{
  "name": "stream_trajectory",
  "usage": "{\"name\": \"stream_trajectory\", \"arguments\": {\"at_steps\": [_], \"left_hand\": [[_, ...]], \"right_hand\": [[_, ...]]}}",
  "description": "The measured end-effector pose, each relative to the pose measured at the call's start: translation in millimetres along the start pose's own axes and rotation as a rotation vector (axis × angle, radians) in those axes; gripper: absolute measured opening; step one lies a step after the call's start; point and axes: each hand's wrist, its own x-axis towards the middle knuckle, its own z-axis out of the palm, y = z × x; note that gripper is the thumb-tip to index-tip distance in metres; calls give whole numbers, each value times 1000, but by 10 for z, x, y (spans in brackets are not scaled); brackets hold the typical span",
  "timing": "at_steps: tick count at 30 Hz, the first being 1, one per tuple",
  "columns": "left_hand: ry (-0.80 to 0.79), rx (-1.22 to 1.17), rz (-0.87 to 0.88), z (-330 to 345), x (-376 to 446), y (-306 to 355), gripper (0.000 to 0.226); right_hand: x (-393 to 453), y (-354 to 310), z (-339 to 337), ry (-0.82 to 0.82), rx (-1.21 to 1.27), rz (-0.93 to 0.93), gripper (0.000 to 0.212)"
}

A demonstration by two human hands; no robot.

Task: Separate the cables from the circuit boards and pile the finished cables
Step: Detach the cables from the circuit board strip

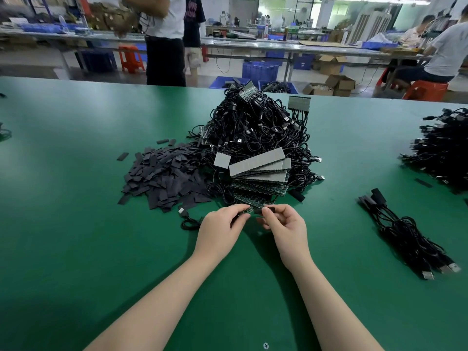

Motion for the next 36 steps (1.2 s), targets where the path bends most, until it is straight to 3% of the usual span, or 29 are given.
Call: {"name": "stream_trajectory", "arguments": {"at_steps": [36], "left_hand": [[-71, -58, 12, -23, 2, -11, 30]], "right_hand": [[-1, 12, 14, -84, -70, -18, 6]]}}
